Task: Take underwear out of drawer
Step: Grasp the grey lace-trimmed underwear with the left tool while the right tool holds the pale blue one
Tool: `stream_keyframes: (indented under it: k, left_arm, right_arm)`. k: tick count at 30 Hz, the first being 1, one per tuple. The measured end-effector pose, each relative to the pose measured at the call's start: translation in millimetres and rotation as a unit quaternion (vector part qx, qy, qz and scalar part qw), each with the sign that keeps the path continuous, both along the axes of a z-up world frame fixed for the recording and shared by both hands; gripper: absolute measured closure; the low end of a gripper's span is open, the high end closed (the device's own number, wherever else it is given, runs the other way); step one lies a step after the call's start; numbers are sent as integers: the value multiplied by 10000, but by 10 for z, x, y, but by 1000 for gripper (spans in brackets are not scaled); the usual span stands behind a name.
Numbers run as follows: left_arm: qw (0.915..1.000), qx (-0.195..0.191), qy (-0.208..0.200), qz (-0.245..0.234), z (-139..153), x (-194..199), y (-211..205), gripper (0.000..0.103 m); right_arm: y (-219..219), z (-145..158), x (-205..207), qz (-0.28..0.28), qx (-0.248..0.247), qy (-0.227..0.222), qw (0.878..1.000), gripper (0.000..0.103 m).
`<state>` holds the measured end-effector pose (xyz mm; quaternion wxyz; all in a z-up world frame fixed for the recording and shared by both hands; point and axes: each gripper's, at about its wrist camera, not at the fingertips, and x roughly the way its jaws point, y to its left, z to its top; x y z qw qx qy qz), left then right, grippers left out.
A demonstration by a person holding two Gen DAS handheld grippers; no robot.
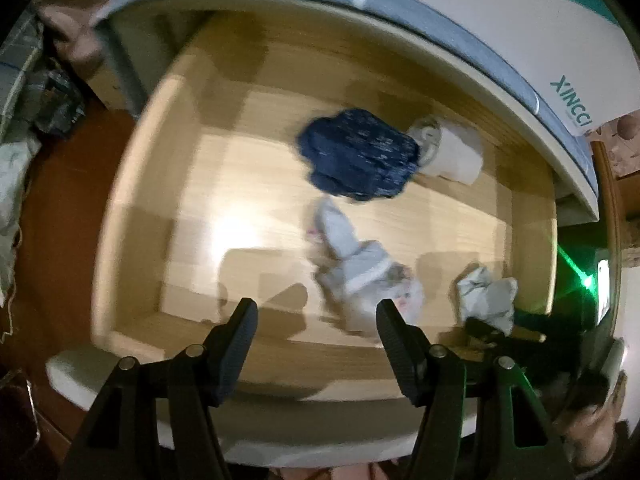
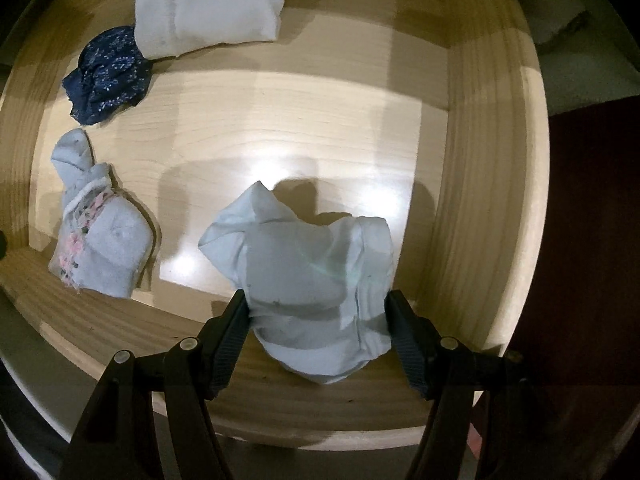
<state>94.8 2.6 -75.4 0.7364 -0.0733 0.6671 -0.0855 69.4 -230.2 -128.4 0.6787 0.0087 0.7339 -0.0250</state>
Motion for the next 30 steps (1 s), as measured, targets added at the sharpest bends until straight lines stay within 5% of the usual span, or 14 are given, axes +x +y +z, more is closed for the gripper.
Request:
stream_keyframes:
  k: [10, 25, 30]
  left_arm:
    - [9962, -225, 837, -81, -325, 108, -482, 38]
    - [9858, 421, 1600, -293, -844, 279, -761, 35]
    - [9865, 480, 1499, -457, -824, 364, -732, 34]
  right_arm:
    - [3, -18, -83, 83, 26, -15, 10000, 36]
    - [74, -57, -45, 149, 2, 14, 9999, 34]
    - [81, -103, -27, 159, 8, 22, 9999, 34]
